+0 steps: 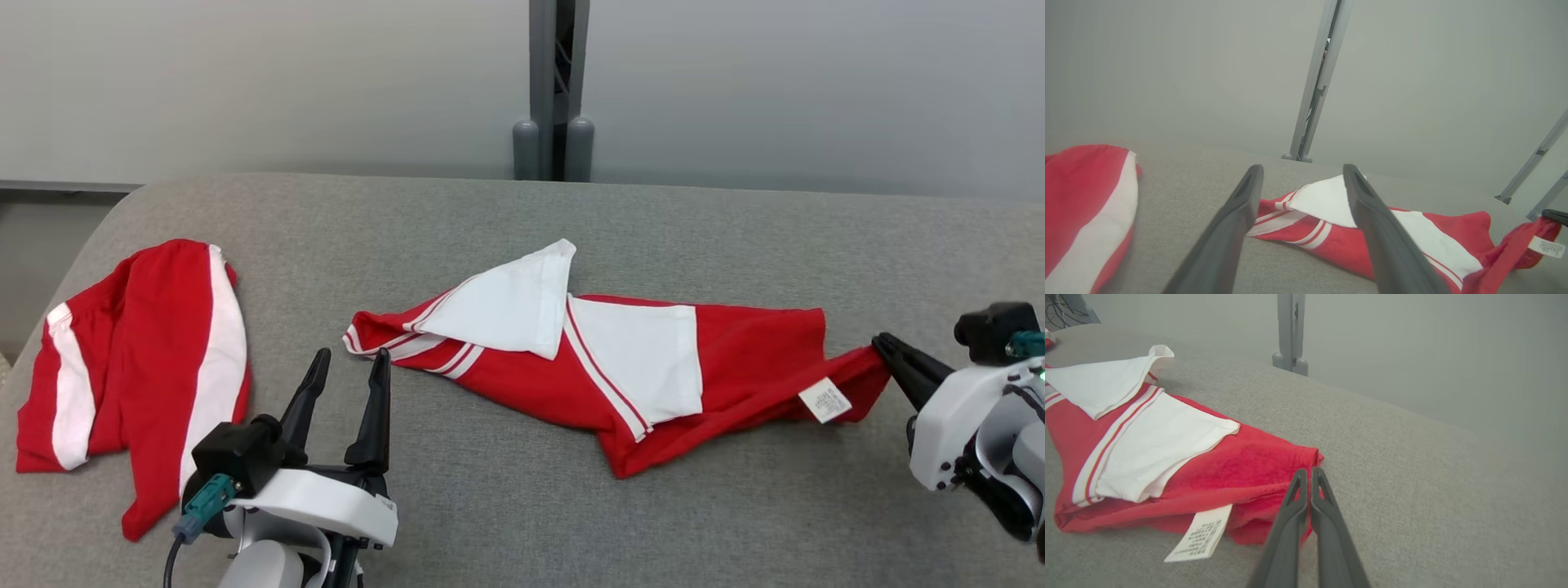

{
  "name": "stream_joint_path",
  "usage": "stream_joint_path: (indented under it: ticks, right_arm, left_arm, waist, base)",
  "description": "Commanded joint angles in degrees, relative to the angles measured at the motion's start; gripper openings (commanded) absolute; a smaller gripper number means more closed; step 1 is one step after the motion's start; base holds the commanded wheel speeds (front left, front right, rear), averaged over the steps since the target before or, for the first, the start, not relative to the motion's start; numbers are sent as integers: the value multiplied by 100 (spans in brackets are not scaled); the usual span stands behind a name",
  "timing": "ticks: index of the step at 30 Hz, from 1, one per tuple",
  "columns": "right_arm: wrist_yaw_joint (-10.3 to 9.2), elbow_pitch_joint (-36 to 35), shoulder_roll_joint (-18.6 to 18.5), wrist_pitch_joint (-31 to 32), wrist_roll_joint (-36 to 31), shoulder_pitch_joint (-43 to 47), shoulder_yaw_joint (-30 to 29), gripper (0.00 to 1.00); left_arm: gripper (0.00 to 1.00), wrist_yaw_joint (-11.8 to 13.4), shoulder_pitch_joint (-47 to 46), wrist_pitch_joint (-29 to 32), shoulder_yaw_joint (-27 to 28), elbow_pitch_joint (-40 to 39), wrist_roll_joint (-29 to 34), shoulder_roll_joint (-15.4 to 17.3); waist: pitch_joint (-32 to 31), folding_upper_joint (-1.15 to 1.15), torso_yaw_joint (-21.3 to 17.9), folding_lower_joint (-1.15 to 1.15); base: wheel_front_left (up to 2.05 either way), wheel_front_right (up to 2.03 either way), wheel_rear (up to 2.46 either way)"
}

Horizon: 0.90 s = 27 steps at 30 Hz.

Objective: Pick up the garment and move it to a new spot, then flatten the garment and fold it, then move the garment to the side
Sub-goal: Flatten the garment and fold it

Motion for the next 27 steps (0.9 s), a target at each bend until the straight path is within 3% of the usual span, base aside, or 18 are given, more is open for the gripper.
stream_joint_path:
  ticks: [1,10,19,27]
  right_arm:
    - [-2,-29,-31,-60,61,164,-67,0]
    - [-2,-188,240,-117,152,1026,-510,0]
    - [-1,-334,693,-157,-651,988,-1140,0]
    - [-2,-487,1079,-149,-1375,1053,-1685,0]
  left_arm:
    - [100,26,41,-20,48,-27,41,23]
    - [100,-54,-10,-20,210,-32,186,25]
    - [100,-150,-410,-20,355,194,568,25]
    - [100,-395,-1726,156,193,1604,818,347]
  waist:
    - [-69,0,-150,0]
    - [-41,0,-580,0]
    - [239,0,-1000,0]
    - [549,0,-1339,0]
  base:
    - [0,0,0]
    - [0,0,0]
    - [0,0,0]
    - [0,0,0]
